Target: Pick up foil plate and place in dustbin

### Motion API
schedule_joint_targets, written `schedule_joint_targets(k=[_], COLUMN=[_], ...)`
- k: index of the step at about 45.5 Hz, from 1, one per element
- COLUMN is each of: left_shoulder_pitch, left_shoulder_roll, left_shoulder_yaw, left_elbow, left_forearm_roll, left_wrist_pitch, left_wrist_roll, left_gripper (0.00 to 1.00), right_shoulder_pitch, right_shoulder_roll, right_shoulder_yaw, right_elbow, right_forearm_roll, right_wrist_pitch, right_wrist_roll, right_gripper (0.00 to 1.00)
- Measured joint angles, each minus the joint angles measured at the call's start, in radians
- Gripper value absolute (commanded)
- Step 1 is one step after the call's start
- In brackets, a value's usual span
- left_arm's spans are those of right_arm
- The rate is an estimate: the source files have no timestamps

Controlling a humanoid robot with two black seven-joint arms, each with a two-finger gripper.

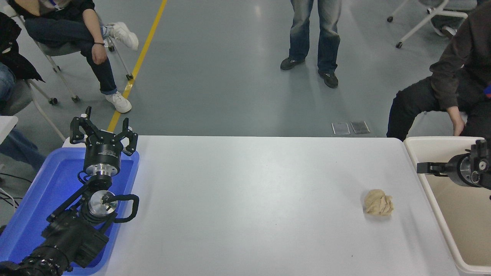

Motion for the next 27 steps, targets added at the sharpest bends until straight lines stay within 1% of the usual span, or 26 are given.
schedule_joint_targets(k=[10,14,18,20,27], left_shoulder_pitch=[0.001,0.002,0.002,0.002,0.003], left_shoulder_roll=[0.000,0.001,0.001,0.001,0.001], left_shoulder_yaw=[0.000,0.000,0.000,0.000,0.000], left_elbow=[0.000,0.000,0.000,0.000,0.000], left_forearm_roll=[0.000,0.000,0.000,0.000,0.000], left_wrist_pitch=[0.000,0.000,0.000,0.000,0.000], left_wrist_roll=[0.000,-0.001,-0.002,-0.002,-0.002], left_gripper=[0.99,0.99,0.99,0.99,0.99], right_shoulder_pitch=[0.297,0.376,0.485,0.502,0.626], right_shoulder_roll=[0.074,0.109,0.172,0.185,0.292], right_shoulder_yaw=[-0.172,-0.204,-0.241,-0.245,-0.272], right_elbow=[0.224,0.278,0.337,0.344,0.386], right_forearm_roll=[0.185,0.236,0.305,0.318,0.414], right_wrist_pitch=[0.131,0.179,0.250,0.261,0.338], right_wrist_roll=[-0.001,-0.003,-0.006,-0.006,-0.011], right_gripper=[1.00,1.00,1.00,1.00,1.00])
